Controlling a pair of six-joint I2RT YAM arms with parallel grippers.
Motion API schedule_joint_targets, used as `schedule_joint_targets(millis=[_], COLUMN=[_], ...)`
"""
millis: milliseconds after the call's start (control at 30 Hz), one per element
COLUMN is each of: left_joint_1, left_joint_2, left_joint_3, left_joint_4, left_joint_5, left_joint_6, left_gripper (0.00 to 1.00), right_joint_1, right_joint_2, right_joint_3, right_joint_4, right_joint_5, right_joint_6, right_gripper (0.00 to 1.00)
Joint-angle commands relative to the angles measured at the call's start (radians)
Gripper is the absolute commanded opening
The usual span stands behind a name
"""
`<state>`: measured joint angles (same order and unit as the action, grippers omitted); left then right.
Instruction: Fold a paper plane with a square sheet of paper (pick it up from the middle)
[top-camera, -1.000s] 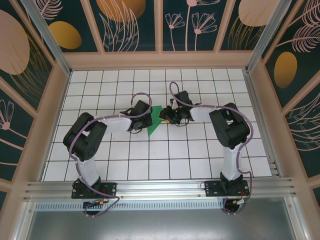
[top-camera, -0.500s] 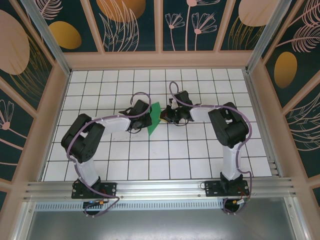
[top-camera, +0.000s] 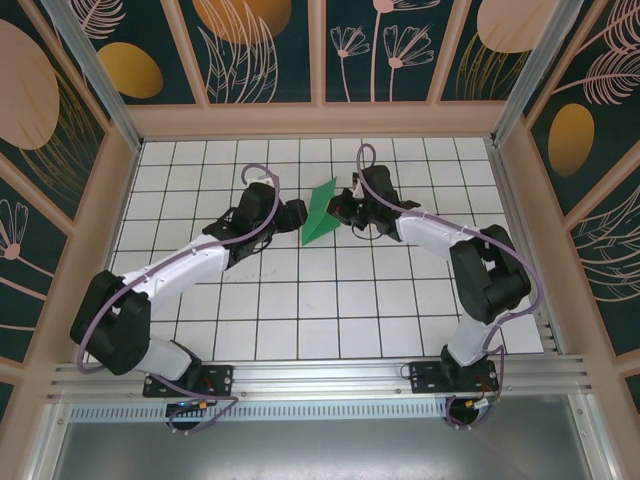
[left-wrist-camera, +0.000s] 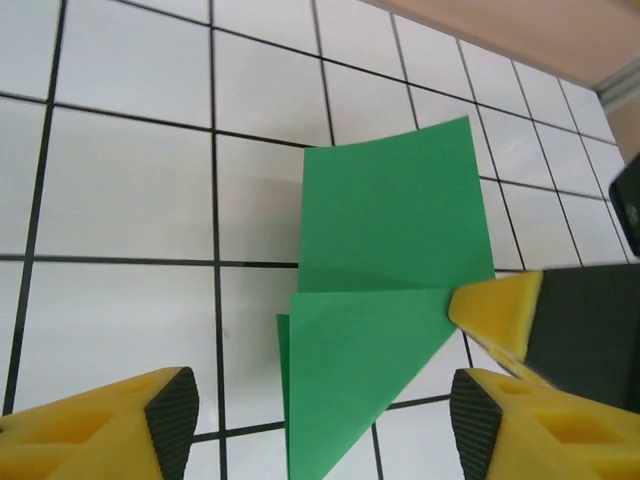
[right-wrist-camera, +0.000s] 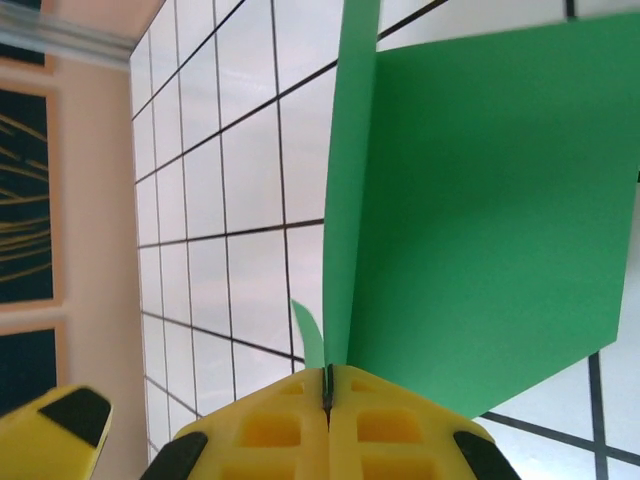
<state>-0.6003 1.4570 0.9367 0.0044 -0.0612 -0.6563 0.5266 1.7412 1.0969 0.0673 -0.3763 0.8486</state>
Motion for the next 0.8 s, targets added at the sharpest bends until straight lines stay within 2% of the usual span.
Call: schedule_joint_targets(millis=[0, 133, 300, 433, 567, 767], left_joint_1=[0.005, 0.005, 0.004, 0.004, 0.002, 0.002], left_joint_2=[-0.007, -0.001, 0.049, 0.120, 0.149, 0.246], left_joint_3=[-0.074, -0.176, -0.252, -0.224, -0.301, -0.238], left_joint_4=[0.134, 0.334, 0.530, 0.527, 0.712, 0.663], left_joint_5=[0.069, 0.136, 0.190, 0.209, 0.254, 0.294], left_joint_6=[0.136, 0.248, 0.397, 0.522, 0.644, 0.750], left_gripper=[0.77, 0.85, 0.81, 0.75, 0.73, 0.68], right_joint_1=[0.015, 0.031, 0.039, 0.038, 0.030, 0.027], right_joint_2=[-0.007, 0.020, 0.058, 0.071, 0.087, 0.097], right_joint_3=[-0.007, -0.022, -0.009, 0.002, 0.022, 0.052], right_joint_4=[-0.050, -0.035, -0.052, -0.072, -0.110, -0.163], right_joint_5=[0.101, 0.147, 0.148, 0.137, 0.104, 0.079], right_joint_6=[0.122, 0.221, 0.304, 0.345, 0.375, 0.385], right_gripper=[0.00, 0.00, 0.00, 0.00, 0.00, 0.00])
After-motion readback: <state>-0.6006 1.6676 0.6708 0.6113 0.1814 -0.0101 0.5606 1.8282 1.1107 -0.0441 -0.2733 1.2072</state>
